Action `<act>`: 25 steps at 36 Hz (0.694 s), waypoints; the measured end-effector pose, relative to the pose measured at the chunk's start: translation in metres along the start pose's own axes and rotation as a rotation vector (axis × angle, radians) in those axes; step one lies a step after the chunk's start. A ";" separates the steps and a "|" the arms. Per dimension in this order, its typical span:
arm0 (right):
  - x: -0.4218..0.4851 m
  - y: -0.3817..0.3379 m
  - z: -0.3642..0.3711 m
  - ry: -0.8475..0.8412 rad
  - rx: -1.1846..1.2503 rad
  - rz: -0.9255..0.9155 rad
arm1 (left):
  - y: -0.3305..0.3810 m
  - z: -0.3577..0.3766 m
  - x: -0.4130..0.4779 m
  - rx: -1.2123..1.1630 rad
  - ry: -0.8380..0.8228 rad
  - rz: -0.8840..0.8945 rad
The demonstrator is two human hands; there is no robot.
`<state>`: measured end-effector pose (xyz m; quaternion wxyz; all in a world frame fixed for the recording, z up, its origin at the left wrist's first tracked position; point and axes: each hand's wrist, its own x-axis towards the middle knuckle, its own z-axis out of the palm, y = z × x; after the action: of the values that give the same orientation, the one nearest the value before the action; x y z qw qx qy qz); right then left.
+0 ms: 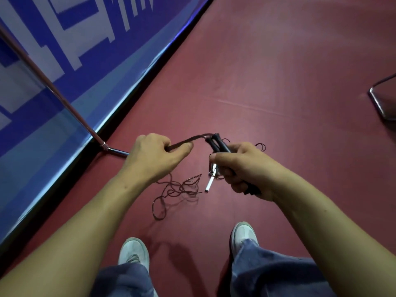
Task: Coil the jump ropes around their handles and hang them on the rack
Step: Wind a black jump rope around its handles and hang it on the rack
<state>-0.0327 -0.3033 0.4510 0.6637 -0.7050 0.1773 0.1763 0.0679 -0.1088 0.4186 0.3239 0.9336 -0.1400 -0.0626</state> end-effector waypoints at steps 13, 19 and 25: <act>0.009 -0.003 0.007 0.288 0.487 -0.278 | 0.032 0.010 -0.029 -0.194 -0.313 0.018; 0.011 -0.003 0.019 0.247 0.529 -0.239 | 0.058 0.030 -0.052 -0.212 -0.450 0.133; 0.001 -0.013 0.013 0.172 0.782 -0.256 | 0.059 0.023 -0.056 -0.269 -0.530 0.169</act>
<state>-0.0256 -0.2895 0.4608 0.8806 -0.4283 0.1968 -0.0478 -0.0033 -0.1498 0.4394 0.4008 0.8185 -0.2874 -0.2948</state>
